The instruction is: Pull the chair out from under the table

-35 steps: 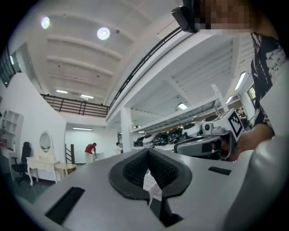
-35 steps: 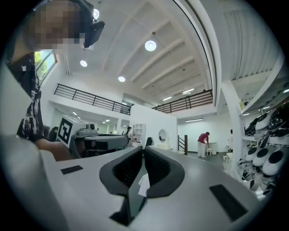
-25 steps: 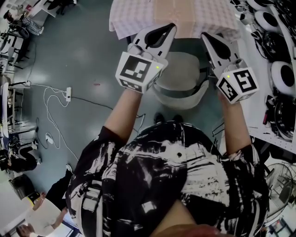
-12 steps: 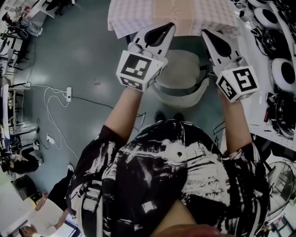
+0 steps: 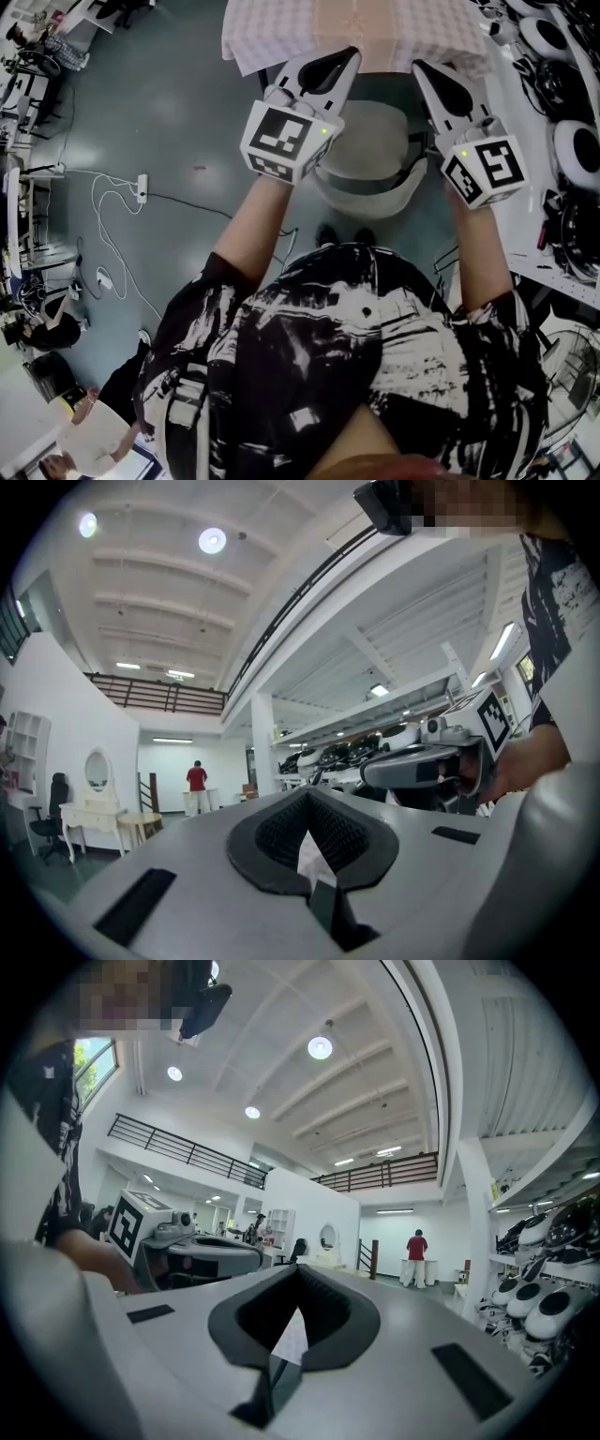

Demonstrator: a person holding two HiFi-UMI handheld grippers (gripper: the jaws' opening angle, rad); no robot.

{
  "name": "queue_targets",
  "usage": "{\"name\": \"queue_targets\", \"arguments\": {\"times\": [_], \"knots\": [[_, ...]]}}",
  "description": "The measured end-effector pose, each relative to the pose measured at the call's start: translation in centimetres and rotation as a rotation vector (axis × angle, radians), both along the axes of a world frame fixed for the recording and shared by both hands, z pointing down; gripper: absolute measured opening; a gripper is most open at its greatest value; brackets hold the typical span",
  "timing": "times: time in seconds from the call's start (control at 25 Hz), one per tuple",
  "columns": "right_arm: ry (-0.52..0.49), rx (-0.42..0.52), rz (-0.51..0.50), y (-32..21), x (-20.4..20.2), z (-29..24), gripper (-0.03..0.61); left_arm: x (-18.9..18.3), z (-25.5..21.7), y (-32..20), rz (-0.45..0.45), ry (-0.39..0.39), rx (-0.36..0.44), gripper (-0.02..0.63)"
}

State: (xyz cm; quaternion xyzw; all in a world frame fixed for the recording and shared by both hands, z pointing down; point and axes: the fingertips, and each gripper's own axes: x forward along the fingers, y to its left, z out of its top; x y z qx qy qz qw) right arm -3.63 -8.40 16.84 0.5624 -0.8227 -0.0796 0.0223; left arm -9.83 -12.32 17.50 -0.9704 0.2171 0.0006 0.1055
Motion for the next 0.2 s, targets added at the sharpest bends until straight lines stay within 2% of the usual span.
{"name": "queue_targets", "arguments": {"times": [0.2], "knots": [[-0.01, -0.007, 0.001, -0.34, 0.22, 0.49, -0.002, 0.19, 0.45, -0.19, -0.002, -0.01, -0.002, 0.0]]}}
